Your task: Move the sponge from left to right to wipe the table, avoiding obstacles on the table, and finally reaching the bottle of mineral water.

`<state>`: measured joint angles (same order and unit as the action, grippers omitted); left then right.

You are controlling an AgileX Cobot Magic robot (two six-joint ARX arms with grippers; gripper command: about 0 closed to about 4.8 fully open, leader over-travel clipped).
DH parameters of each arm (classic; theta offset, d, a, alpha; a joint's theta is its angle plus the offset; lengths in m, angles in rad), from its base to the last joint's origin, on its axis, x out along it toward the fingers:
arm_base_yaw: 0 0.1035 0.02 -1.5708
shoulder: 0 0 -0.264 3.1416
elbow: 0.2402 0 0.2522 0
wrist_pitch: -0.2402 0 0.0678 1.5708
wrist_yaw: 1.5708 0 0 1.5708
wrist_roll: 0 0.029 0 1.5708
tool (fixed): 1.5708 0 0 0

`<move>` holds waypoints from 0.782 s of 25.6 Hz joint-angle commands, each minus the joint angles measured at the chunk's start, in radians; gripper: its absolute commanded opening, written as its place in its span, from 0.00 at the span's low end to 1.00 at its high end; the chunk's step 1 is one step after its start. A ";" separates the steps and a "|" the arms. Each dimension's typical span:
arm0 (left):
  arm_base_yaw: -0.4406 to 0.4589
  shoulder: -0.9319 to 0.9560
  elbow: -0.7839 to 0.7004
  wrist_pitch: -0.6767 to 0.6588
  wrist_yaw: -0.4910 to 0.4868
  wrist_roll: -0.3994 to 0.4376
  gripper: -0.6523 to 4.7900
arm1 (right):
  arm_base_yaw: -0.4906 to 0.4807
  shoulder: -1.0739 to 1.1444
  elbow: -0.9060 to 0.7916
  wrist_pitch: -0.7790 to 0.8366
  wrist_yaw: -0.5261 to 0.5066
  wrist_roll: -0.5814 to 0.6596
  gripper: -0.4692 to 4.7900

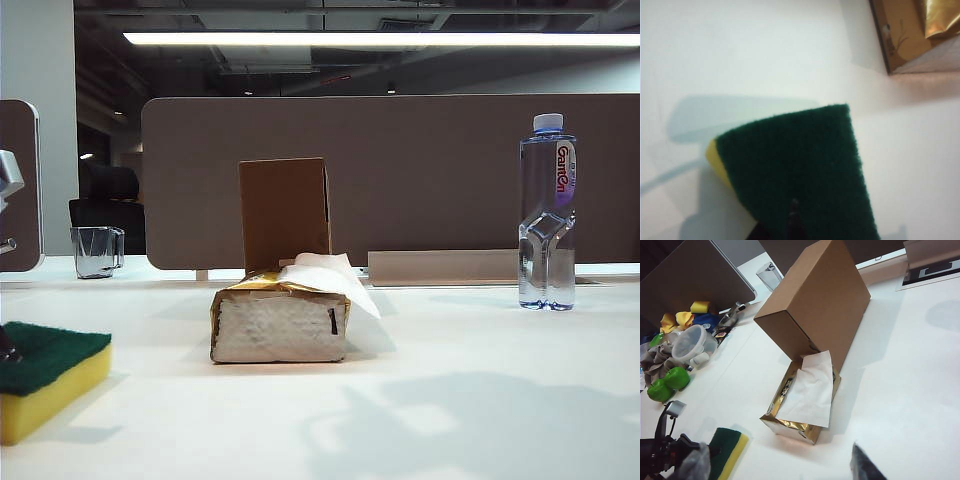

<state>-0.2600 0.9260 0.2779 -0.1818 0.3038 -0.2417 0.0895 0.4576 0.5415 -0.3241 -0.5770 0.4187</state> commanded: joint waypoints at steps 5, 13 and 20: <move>-0.114 0.141 -0.001 0.156 0.012 -0.100 0.11 | 0.001 -0.011 0.006 0.009 -0.006 -0.001 0.78; -0.323 0.254 0.001 0.320 -0.091 -0.227 0.11 | 0.001 -0.016 0.006 0.006 -0.010 -0.001 0.78; -0.438 0.315 0.009 0.454 -0.140 -0.303 0.11 | 0.001 -0.023 0.006 0.005 -0.028 -0.001 0.78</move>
<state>-0.6884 1.2308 0.2794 0.2592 0.1795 -0.5327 0.0895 0.4351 0.5415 -0.3305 -0.5980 0.4187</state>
